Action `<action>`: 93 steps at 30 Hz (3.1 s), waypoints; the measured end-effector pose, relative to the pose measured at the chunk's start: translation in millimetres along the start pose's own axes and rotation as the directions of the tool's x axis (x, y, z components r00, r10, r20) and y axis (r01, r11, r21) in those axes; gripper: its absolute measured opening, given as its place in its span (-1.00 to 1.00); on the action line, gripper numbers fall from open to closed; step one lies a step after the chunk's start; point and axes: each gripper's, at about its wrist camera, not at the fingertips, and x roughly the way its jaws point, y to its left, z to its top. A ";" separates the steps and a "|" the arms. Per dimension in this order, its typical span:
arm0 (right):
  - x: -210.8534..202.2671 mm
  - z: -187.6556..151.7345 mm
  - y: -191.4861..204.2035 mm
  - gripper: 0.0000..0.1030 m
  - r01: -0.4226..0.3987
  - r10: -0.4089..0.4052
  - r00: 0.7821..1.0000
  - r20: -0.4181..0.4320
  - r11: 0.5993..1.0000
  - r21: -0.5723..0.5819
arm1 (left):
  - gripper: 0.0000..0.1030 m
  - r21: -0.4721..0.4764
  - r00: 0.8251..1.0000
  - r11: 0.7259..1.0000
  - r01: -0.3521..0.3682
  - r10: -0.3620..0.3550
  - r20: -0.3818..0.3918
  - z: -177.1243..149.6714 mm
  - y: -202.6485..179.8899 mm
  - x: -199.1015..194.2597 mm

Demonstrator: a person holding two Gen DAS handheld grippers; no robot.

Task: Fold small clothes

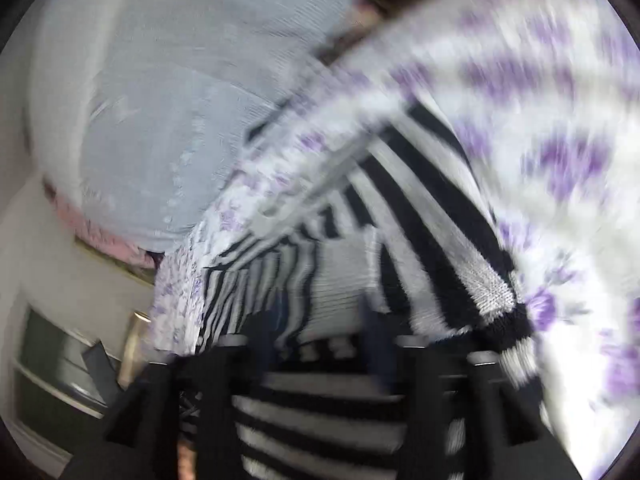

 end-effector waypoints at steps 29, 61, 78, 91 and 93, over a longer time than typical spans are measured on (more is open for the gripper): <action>-87.7 -167.6 40.1 0.45 0.209 -0.323 0.933 -0.157 0.844 -0.494 | 0.92 0.057 0.995 0.998 0.012 -0.006 -0.100 -118.6 -17.2 -62.5; -110.8 -164.0 22.9 0.44 0.163 -0.250 0.955 -0.161 0.893 -0.420 | 0.92 0.096 0.995 0.995 0.004 0.006 -0.099 -127.4 -22.6 -74.1; -109.6 -142.1 8.7 0.45 0.041 -0.088 0.981 -0.170 0.963 -0.266 | 0.92 -0.030 0.977 0.991 0.130 -0.134 -0.166 -116.8 16.8 -59.4; -162.3 -145.0 -49.6 0.48 0.034 -0.041 0.996 -0.085 0.996 -0.077 | 0.92 -0.105 0.941 0.946 0.308 -0.319 -0.114 -142.4 45.8 -91.5; -166.4 -150.9 -50.2 0.48 0.011 -0.017 0.995 -0.094 0.997 -0.071 | 0.92 -0.121 0.925 0.929 0.350 -0.363 -0.110 -146.1 48.9 -94.6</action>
